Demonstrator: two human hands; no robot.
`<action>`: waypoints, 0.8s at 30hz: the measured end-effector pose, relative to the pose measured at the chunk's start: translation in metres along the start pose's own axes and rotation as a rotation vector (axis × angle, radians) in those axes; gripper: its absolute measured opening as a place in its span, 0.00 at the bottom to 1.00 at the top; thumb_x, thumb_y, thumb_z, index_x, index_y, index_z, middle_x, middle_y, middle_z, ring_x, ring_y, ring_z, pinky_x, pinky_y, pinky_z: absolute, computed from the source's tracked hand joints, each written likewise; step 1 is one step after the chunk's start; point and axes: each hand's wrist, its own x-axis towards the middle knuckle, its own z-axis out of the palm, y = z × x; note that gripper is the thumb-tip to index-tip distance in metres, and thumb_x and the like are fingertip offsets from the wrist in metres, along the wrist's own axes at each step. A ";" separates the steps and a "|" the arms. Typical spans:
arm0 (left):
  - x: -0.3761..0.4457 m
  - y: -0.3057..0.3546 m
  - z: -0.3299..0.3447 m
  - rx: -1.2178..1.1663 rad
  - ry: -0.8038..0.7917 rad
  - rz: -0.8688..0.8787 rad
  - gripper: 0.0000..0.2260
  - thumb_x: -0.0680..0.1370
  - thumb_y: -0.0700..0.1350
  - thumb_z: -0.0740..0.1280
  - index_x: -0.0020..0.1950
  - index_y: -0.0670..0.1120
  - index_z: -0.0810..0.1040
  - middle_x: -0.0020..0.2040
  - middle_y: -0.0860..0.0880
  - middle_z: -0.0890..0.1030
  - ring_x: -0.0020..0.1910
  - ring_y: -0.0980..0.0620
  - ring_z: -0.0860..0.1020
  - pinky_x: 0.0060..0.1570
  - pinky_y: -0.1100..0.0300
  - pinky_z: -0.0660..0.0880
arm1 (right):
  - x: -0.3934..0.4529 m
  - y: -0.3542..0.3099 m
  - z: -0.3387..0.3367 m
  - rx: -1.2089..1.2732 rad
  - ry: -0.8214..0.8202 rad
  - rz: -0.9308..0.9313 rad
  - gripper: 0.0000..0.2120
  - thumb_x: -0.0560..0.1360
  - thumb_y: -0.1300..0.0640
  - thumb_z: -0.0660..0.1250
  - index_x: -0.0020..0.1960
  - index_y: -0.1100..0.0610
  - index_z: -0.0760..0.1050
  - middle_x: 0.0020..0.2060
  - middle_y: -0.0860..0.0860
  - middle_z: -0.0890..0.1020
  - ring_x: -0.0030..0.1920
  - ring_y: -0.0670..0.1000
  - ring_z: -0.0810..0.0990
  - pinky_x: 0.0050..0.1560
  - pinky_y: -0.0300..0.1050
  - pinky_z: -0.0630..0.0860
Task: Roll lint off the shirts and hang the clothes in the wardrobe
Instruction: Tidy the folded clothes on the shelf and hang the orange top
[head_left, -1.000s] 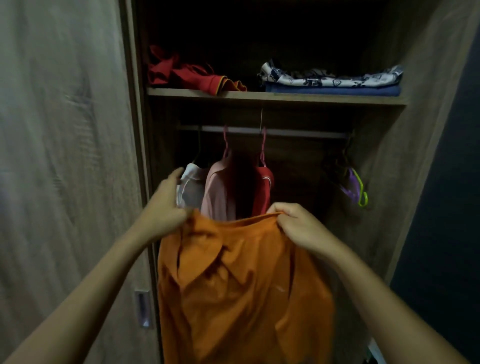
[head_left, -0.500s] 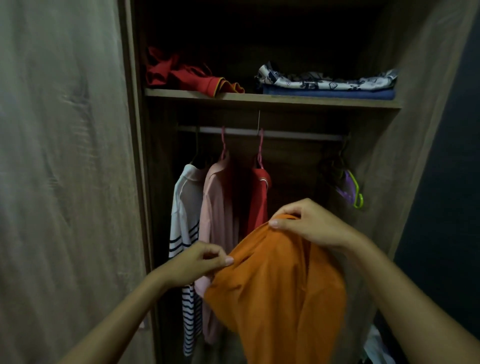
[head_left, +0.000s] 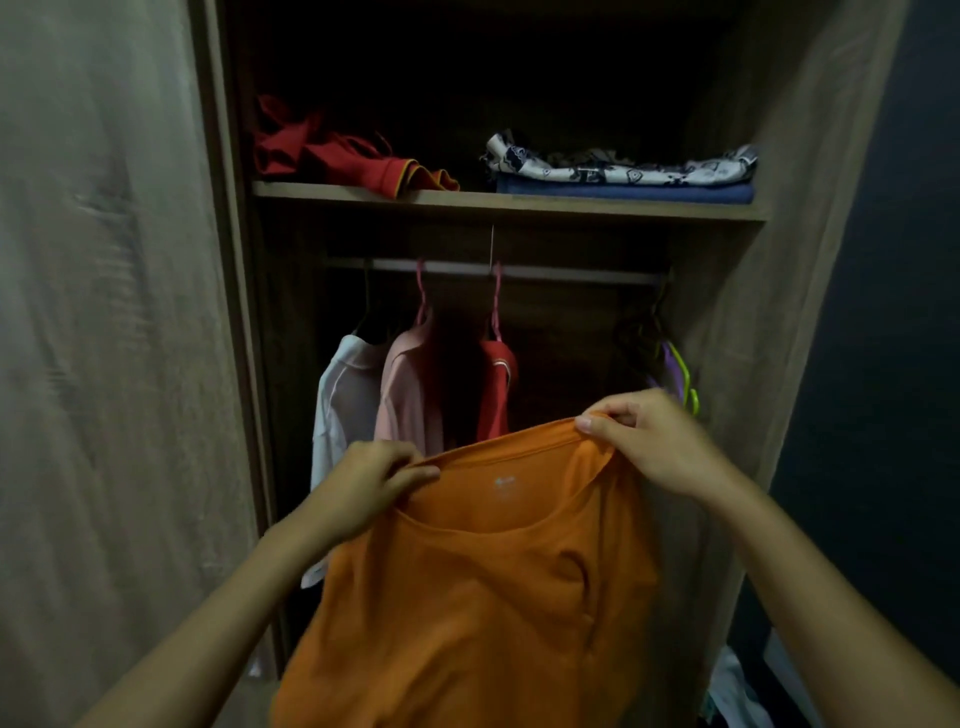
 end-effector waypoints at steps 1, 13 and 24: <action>0.002 0.000 -0.004 -0.060 0.014 -0.038 0.12 0.79 0.51 0.62 0.40 0.46 0.77 0.34 0.50 0.79 0.34 0.57 0.78 0.37 0.64 0.74 | 0.000 0.003 0.002 0.025 0.013 0.017 0.07 0.76 0.50 0.67 0.46 0.50 0.84 0.39 0.46 0.86 0.42 0.43 0.83 0.45 0.42 0.78; 0.042 0.051 -0.012 -0.073 0.314 -0.008 0.11 0.80 0.51 0.60 0.43 0.51 0.79 0.36 0.55 0.80 0.39 0.60 0.78 0.44 0.54 0.76 | 0.053 0.033 0.017 -0.150 0.276 0.219 0.11 0.76 0.44 0.65 0.50 0.49 0.80 0.50 0.49 0.82 0.53 0.50 0.80 0.56 0.47 0.76; 0.065 0.049 -0.005 0.023 0.240 -0.002 0.09 0.79 0.54 0.60 0.40 0.65 0.73 0.36 0.64 0.79 0.36 0.62 0.77 0.34 0.62 0.69 | 0.119 0.082 -0.020 -0.761 0.350 0.487 0.16 0.78 0.59 0.61 0.65 0.57 0.70 0.63 0.59 0.72 0.63 0.60 0.70 0.60 0.56 0.71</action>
